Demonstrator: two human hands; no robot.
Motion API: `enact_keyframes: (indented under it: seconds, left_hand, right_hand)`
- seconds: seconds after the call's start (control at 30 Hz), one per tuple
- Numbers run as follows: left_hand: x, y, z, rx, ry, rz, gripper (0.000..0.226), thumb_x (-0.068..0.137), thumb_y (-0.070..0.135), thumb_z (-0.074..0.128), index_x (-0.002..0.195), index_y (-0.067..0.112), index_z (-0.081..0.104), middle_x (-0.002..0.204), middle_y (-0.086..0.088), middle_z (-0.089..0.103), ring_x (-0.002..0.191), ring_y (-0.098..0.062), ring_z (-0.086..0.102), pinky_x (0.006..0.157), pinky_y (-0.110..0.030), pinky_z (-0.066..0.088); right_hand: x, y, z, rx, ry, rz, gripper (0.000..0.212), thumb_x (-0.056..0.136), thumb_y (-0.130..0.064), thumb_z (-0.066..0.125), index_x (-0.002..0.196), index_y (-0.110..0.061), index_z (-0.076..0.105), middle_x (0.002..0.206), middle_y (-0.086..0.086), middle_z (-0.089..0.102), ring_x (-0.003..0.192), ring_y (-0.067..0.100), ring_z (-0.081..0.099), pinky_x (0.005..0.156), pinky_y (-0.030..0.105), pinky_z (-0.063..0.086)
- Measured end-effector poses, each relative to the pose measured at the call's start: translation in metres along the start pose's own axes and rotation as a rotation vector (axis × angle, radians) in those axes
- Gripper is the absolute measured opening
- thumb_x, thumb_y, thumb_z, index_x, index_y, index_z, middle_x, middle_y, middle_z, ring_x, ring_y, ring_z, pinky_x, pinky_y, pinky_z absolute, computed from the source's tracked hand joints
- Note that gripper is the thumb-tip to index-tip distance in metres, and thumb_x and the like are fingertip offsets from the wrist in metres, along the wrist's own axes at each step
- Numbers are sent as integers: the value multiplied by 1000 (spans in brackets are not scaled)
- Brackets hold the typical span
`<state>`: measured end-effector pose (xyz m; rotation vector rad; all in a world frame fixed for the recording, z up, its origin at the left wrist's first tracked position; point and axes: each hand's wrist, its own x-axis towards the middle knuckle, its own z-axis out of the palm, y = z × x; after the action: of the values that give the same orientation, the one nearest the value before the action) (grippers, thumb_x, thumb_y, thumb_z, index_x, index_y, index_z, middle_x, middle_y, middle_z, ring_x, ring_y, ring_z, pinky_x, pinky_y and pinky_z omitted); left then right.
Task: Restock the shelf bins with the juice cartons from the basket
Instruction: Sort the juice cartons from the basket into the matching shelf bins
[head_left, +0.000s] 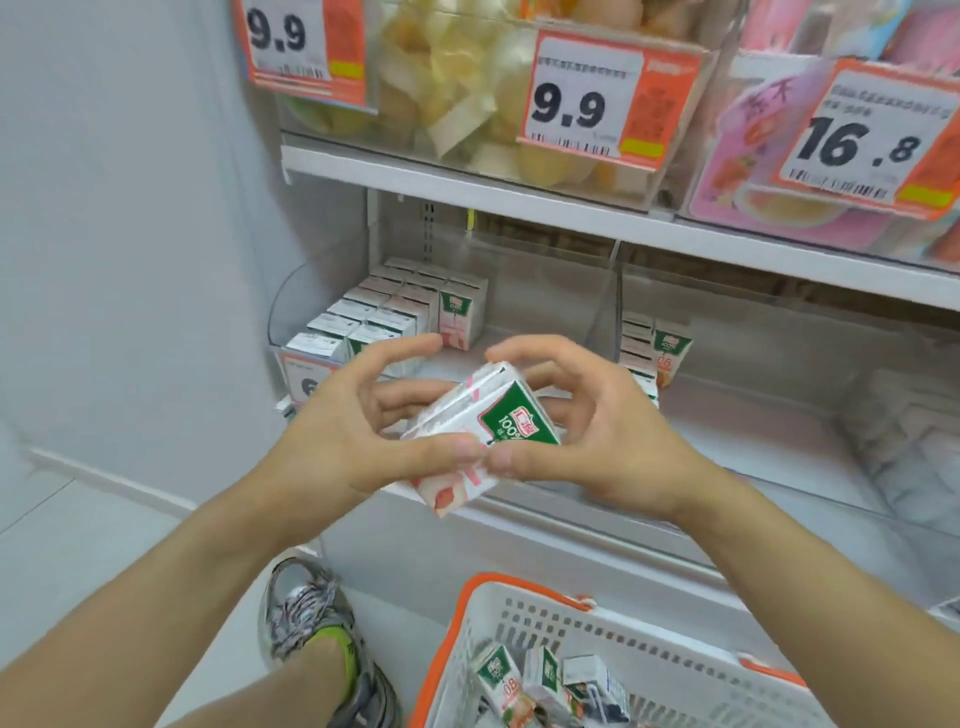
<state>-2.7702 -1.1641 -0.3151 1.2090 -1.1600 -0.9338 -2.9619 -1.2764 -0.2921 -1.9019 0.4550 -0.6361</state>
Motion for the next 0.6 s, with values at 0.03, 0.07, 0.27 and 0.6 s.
enact_keyframes:
  seconds: [0.03, 0.07, 0.27, 0.6]
  left_hand:
    - [2, 0, -2, -6, 34, 47, 86, 57, 32, 85, 135, 29, 48, 115, 0, 73, 110, -19, 68, 81, -37, 59]
    - [5, -1, -4, 1, 82, 90, 77, 63, 39, 80, 133, 28, 50, 115, 4, 73, 109, -15, 68, 82, -33, 57]
    - [31, -25, -21, 369, 419, 192, 21, 94, 33, 59, 115, 29, 63, 108, 18, 64, 99, -6, 60, 90, -30, 50]
    - [54, -70, -24, 902, 458, 387, 23, 71, 21, 88, 86, 17, 72, 82, 9, 56, 81, -18, 53, 94, -19, 29]
  right_hand:
    - [8, 1, 1, 12, 19, -30, 65, 57, -27, 91, 116, -34, 64, 107, 2, 68, 100, 26, 70, 88, 40, 58]
    - [15, 1, 2, 25, 41, -53, 65, 57, -25, 91, 115, -31, 64, 107, 4, 68, 101, 28, 69, 87, 41, 58]
    - [59, 8, -2, -164, 299, -112, 63, 61, -11, 91, 113, -30, 60, 103, 2, 68, 91, 27, 70, 79, 38, 61]
    - [180, 63, -11, -794, 150, 100, 76, 63, -22, 84, 133, -29, 55, 132, -3, 57, 118, 16, 55, 89, 24, 46]
